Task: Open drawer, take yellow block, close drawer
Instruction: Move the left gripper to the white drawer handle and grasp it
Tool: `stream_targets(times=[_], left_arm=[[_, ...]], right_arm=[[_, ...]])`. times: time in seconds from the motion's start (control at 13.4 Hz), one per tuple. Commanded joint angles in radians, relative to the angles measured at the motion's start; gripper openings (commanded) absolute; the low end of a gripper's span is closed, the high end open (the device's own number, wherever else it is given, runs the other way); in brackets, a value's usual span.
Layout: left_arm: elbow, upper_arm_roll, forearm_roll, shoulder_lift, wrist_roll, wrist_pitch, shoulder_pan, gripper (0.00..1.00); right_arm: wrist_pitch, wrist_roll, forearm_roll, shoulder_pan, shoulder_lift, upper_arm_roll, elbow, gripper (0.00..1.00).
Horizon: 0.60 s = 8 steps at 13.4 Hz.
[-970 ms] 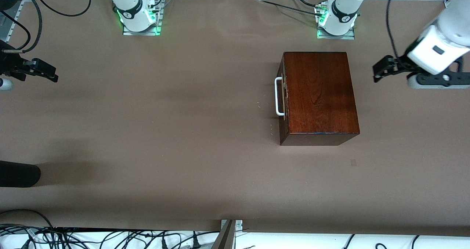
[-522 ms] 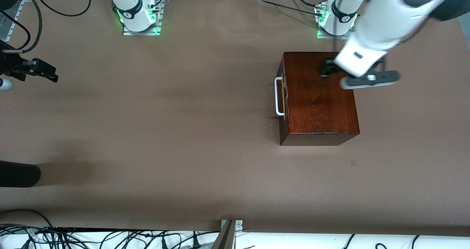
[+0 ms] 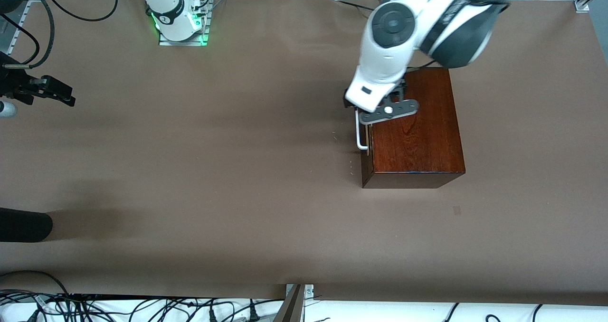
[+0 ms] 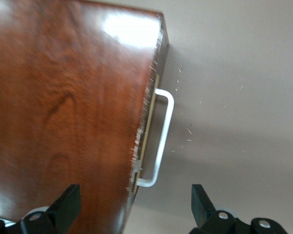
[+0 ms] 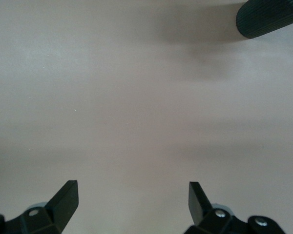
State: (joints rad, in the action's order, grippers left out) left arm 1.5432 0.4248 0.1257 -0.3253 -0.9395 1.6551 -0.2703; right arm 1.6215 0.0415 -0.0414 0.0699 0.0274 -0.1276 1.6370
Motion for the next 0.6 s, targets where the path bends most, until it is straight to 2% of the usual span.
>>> stream_targets(times=[0.0,0.15,0.52], left_arm=[[0.024,0.014,0.063,-0.035,-0.080,0.053,-0.038,1.00],[0.032,0.014,0.066,-0.070,-0.108,0.104,-0.058,1.00],[0.152,0.015,0.147,-0.093,-0.101,0.248,-0.075,1.00]], right_arm=[[-0.012,0.001,0.006,-0.004,-0.001,0.000,-0.008,1.00],[-0.012,-0.002,0.006,-0.004,-0.001,0.000,-0.008,1.00],[-0.012,-0.006,0.006,-0.004,-0.001,0.000,-0.008,1.00]])
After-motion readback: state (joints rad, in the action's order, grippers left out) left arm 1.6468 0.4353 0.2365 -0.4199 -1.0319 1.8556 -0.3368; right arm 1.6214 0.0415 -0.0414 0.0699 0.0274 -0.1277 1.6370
